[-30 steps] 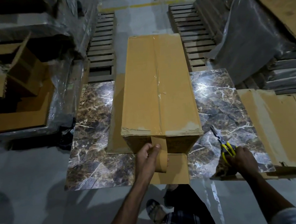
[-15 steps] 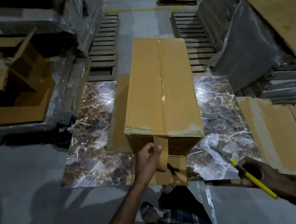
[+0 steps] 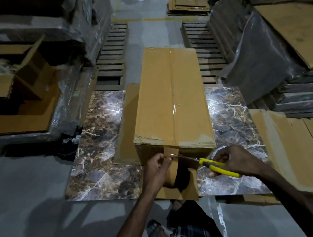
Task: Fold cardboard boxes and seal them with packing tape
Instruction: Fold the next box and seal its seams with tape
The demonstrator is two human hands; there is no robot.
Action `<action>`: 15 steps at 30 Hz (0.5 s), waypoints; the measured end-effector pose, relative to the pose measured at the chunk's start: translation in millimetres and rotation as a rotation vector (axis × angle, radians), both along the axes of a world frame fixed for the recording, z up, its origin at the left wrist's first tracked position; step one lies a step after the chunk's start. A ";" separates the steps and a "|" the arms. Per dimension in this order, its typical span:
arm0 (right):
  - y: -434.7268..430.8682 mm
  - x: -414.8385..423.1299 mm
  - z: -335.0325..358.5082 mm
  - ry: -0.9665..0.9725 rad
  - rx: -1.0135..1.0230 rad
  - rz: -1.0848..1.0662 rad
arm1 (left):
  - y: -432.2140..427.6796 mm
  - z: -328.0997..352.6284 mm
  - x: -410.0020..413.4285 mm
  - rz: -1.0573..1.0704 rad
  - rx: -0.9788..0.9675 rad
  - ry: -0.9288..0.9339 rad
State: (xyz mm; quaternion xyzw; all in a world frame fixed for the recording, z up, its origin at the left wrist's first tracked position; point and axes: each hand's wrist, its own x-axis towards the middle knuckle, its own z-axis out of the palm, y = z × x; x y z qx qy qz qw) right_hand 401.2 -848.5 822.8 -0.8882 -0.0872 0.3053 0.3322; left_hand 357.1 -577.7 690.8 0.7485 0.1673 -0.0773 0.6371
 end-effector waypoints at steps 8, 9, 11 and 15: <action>15.8 9.3 -10.8 0.005 -0.021 -0.037 | 5.2 2.5 -0.1 -0.034 -0.049 -0.020; 15.0 8.9 -11.8 -0.010 -0.018 -0.038 | 5.8 1.7 0.3 -0.049 -0.046 -0.014; 13.2 8.5 -15.4 -0.039 -0.025 -0.038 | 7.1 -1.0 0.7 -0.057 -0.044 -0.007; 12.1 9.1 -22.0 -0.080 -0.027 -0.041 | 9.4 -2.1 0.4 -0.048 -0.032 0.003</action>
